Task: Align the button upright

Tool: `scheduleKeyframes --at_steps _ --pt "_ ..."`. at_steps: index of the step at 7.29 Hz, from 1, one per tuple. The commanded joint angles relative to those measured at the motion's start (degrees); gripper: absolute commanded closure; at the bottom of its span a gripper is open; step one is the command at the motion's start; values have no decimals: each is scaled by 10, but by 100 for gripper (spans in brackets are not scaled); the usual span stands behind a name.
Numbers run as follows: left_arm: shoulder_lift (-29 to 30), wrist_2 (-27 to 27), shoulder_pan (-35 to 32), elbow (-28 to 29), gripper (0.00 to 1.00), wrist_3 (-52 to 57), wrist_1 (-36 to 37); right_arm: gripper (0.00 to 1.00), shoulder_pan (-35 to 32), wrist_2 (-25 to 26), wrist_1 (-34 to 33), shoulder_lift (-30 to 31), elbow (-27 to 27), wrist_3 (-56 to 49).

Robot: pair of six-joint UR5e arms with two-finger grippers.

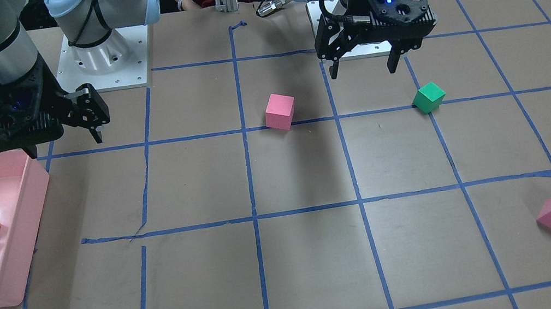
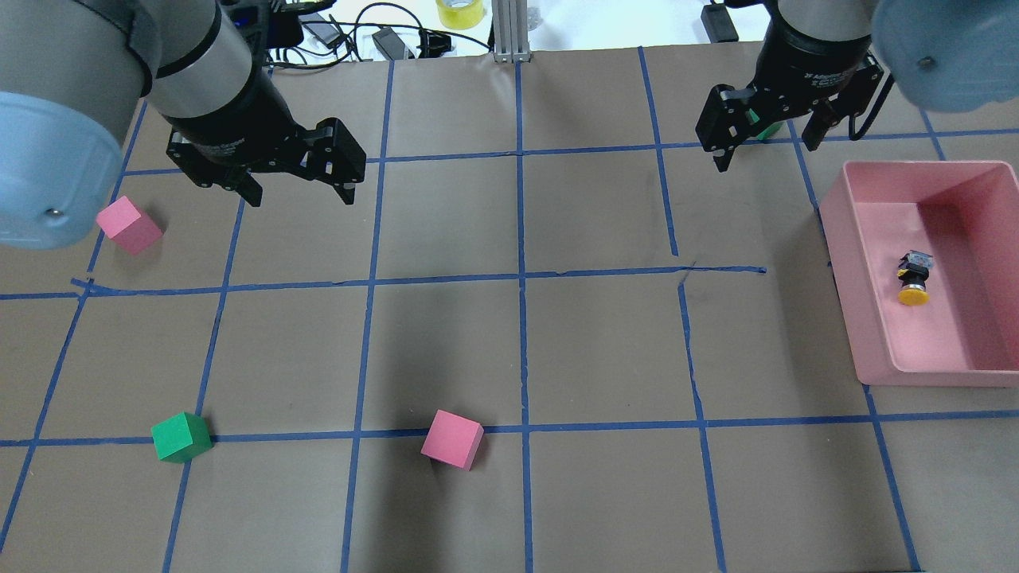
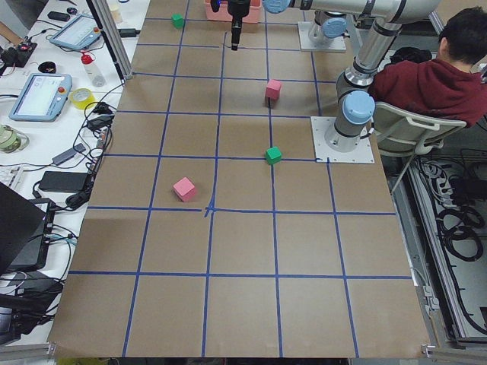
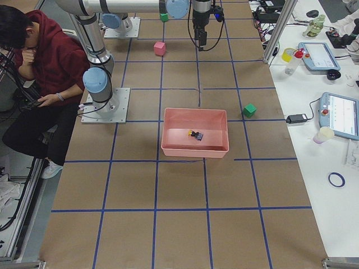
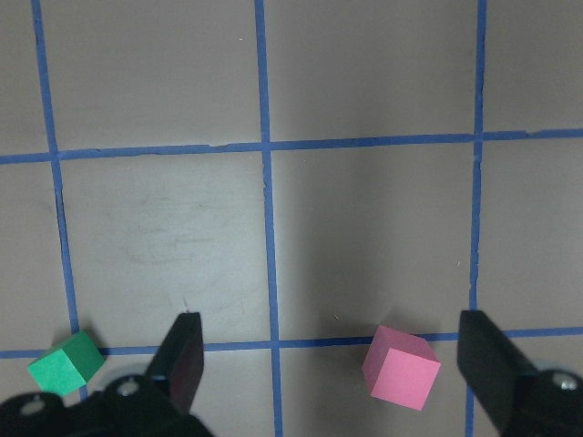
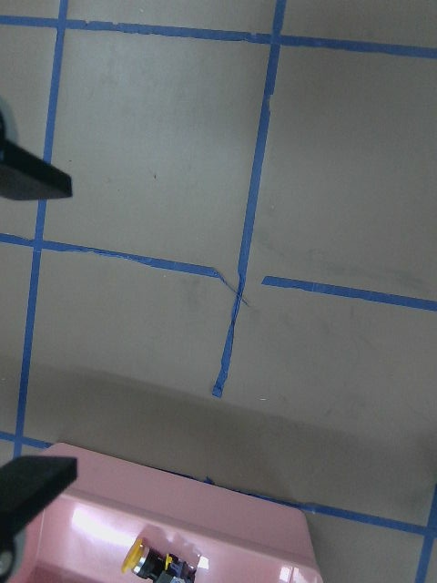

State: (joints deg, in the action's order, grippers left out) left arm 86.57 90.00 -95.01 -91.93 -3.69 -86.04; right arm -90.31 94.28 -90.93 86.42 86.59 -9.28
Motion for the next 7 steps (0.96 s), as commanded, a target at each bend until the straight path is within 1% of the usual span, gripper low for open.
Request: scheduleKeyframes --at_steps 1,7 --pt "0 0 0 0 0 0 0 0 0 -1 1 -1 1 1" --pt "0 0 0 0 0 0 -1 0 13 -3 -1 -2 1 1"
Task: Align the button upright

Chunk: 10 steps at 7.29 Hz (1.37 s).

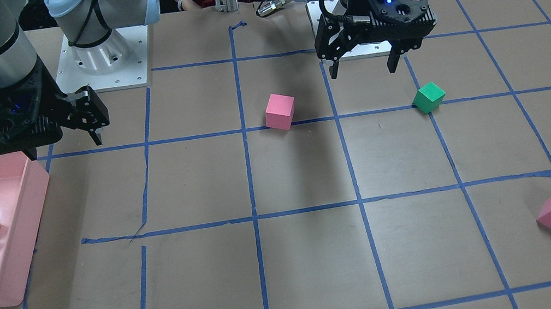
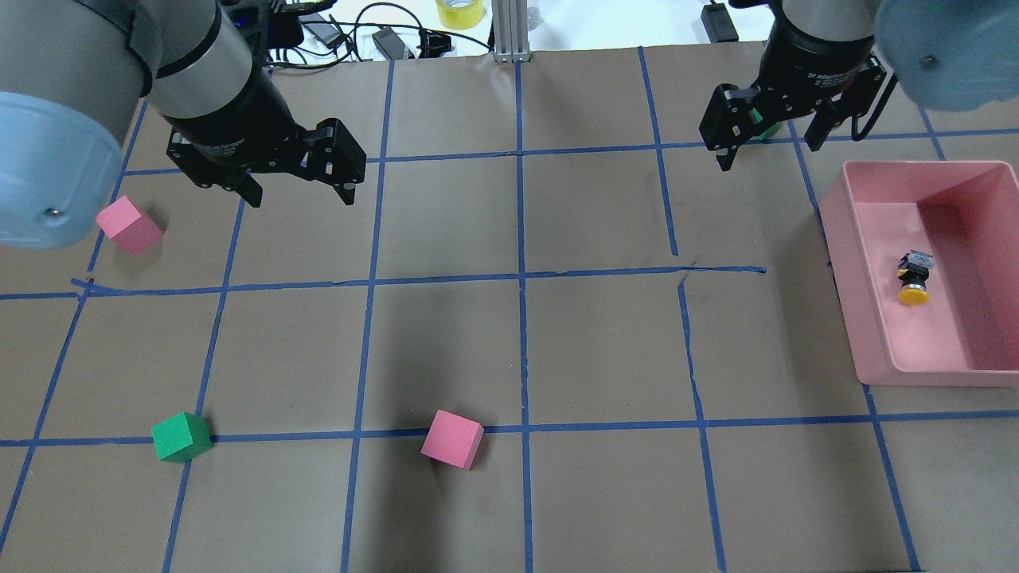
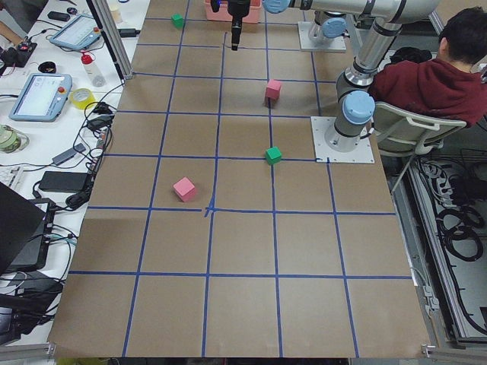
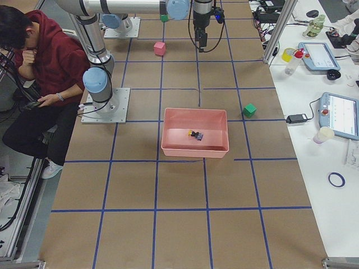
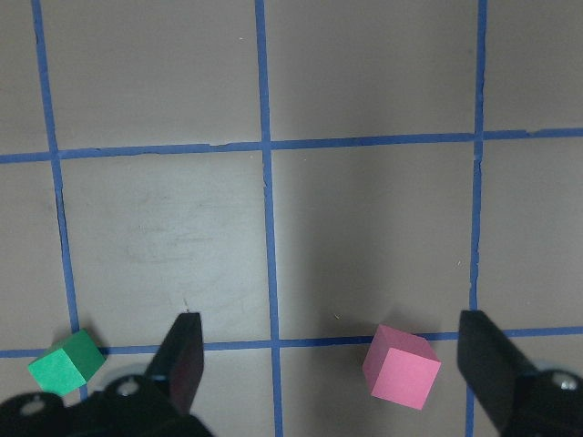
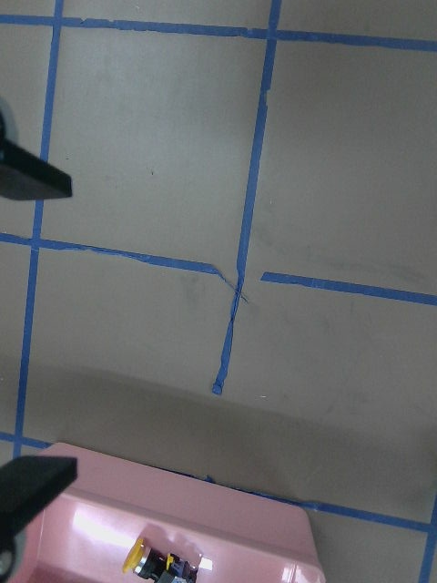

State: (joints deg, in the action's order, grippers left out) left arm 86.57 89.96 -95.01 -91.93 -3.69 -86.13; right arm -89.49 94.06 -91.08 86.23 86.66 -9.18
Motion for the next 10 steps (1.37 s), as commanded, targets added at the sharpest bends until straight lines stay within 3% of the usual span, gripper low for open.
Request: scheduleKeyframes --at_steps 1,3,6,8,10 --pt "0 0 0 0 0 0 0 0 4 -5 2 0 -1 19" --pt "0 -1 0 0 0 0 0 0 -4 -40 4 0 -2 85" --pt "-1 1 -2 0 0 0 -1 0 39 -29 -9 -17 1 87" --pt "0 4 -2 -3 0 1 0 0 136 -33 -61 -33 13 79" --pt "-9 2 -2 -21 0 13 6 0 213 -35 -206 -50 97 53"
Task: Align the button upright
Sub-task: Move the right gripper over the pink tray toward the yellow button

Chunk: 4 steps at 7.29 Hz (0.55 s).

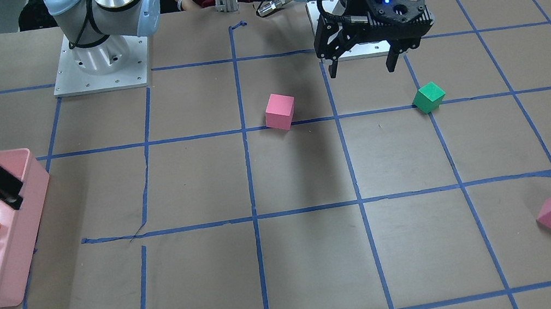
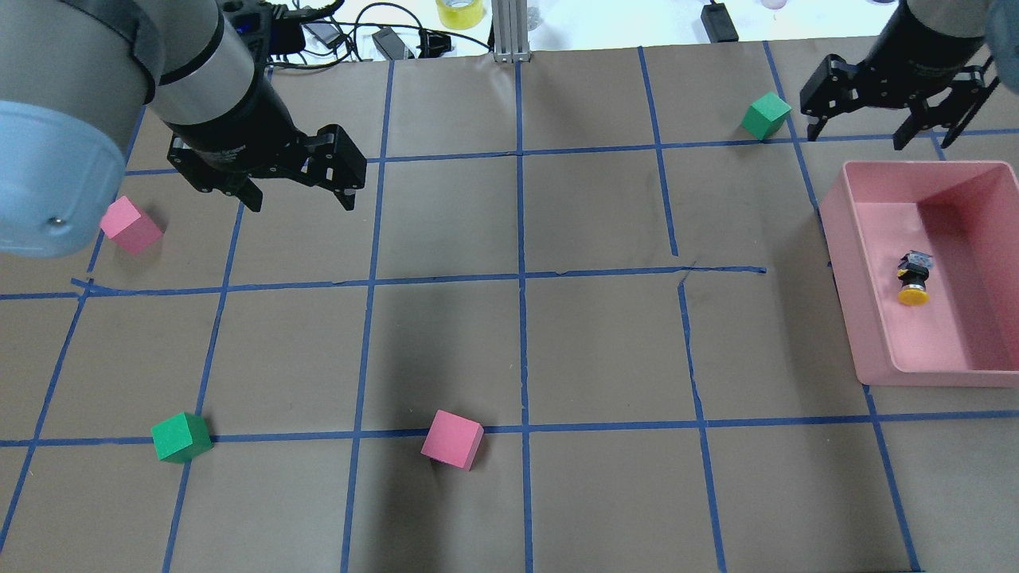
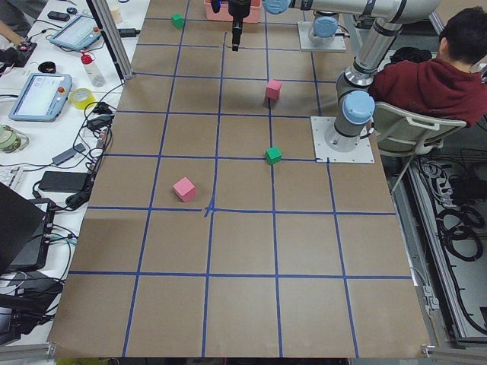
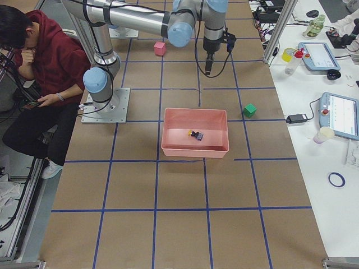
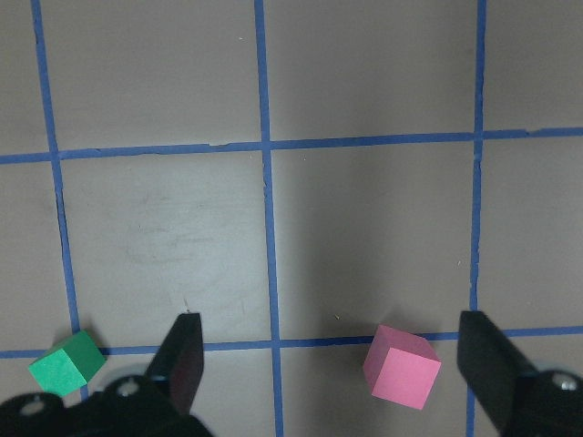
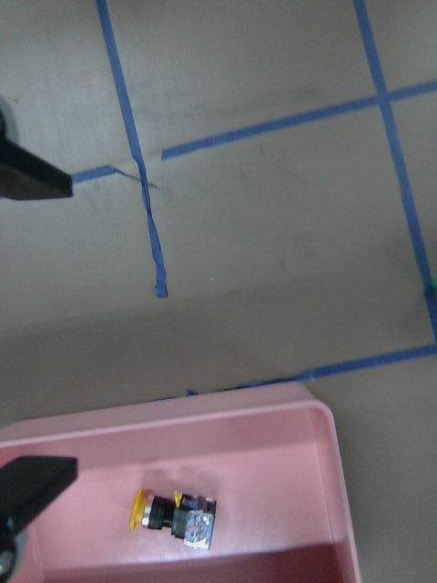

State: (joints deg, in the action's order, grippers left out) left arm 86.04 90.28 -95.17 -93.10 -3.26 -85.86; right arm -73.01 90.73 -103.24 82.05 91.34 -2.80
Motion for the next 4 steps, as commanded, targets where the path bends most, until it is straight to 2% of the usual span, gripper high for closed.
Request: scheduleKeyframes --at_steps 1,2,4 --pt "-6 1 1 -11 0 10 4 0 70 1 -149 -20 99 -55" --pt "-7 -1 1 -11 0 12 4 0 90 4 -185 -35 120 -94" --pt "-8 -2 1 -11 0 12 4 0 143 4 -180 -70 125 -189"
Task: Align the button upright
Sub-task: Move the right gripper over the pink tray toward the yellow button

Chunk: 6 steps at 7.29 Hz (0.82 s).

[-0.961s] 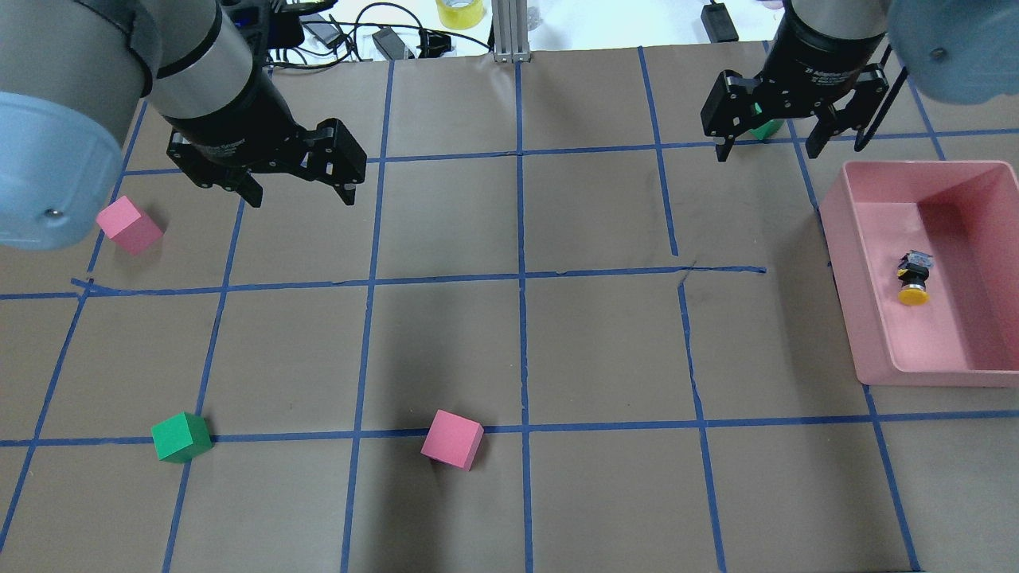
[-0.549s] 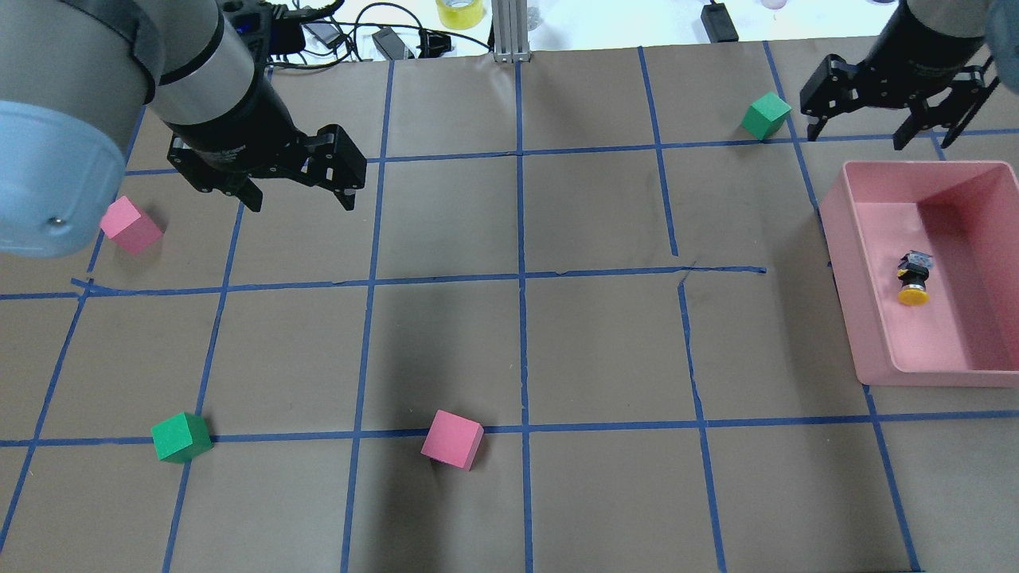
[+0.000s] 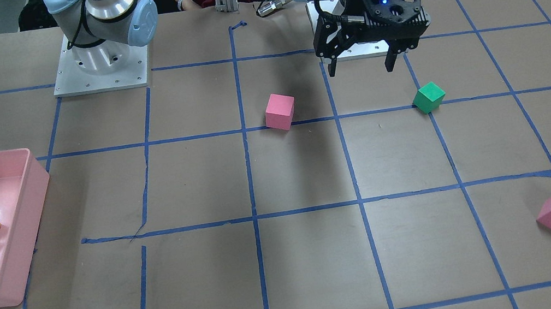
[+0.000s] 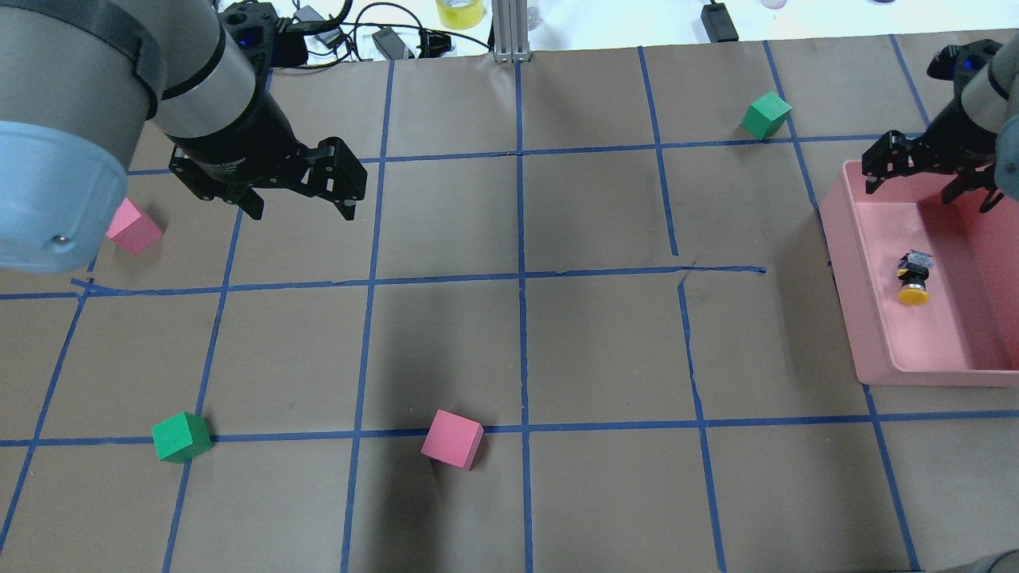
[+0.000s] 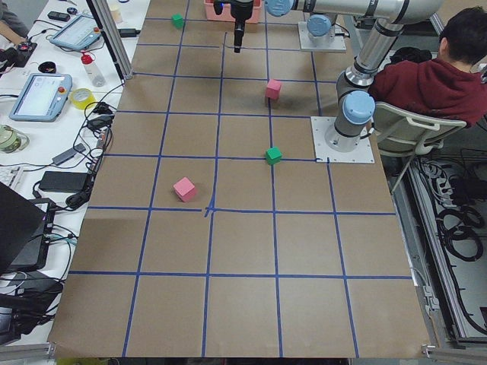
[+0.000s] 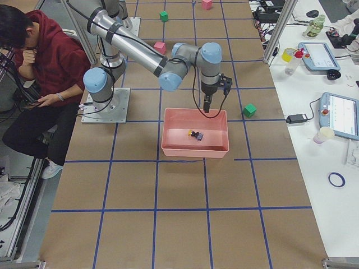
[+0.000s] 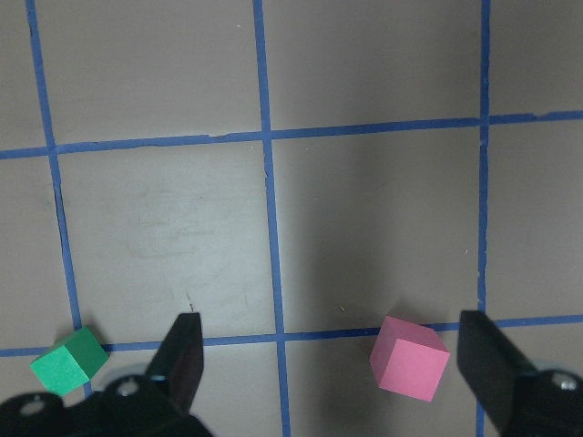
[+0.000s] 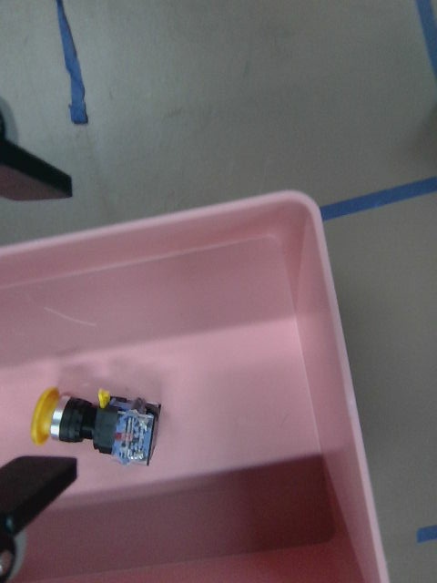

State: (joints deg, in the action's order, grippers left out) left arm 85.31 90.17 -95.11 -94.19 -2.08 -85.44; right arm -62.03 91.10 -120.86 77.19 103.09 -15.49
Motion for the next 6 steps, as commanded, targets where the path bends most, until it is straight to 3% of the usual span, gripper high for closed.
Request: scheduleKeyframes --at_steps 1,4,6 --pt "-1 -2 1 0 0 1 0 0 54 -7 -9 -40 10 -82" --pt "-1 -2 1 -1 0 1 0 0 60 -2 -11 -63 10 -92" --pt "-1 -3 1 -1 0 1 0 0 60 14 -51 -98 8 -99"
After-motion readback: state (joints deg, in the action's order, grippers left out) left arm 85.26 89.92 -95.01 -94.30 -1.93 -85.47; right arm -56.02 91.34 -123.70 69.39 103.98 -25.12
